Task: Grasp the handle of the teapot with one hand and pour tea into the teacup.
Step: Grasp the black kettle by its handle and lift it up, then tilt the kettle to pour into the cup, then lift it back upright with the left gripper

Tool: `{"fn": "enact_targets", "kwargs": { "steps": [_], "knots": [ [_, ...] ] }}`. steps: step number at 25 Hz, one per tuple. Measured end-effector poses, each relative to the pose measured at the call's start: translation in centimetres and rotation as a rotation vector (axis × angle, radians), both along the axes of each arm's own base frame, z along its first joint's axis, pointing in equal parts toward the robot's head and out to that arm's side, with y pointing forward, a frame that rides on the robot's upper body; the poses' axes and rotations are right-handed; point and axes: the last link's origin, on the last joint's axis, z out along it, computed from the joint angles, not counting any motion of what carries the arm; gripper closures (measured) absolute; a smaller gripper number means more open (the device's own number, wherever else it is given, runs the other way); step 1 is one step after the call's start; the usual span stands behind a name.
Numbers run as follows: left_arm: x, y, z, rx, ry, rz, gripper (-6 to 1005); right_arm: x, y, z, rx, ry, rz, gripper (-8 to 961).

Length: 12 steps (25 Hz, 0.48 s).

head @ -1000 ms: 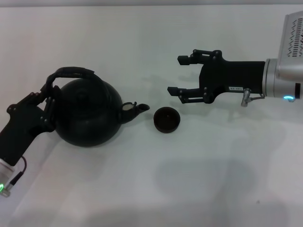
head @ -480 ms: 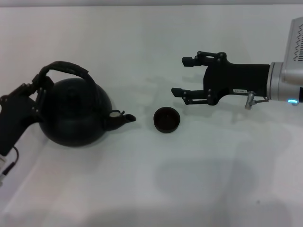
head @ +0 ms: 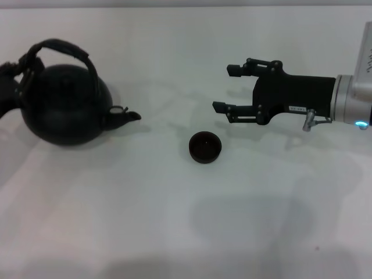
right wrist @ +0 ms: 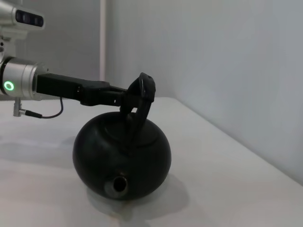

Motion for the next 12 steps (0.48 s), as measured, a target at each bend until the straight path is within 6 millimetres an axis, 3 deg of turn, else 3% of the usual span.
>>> {"fn": "enact_targets", "kwargs": {
  "steps": [7,12],
  "knots": [
    [3.1,2.6,0.8,-0.078,0.080,-0.050,826,0.2,0.2,0.6,0.042,0.040,-0.019,112],
    [5.3,3.5,0.9,-0.133,0.097,-0.078,826,0.5,0.5,1.7,0.093,0.076,-0.028,112]
  ]
}}
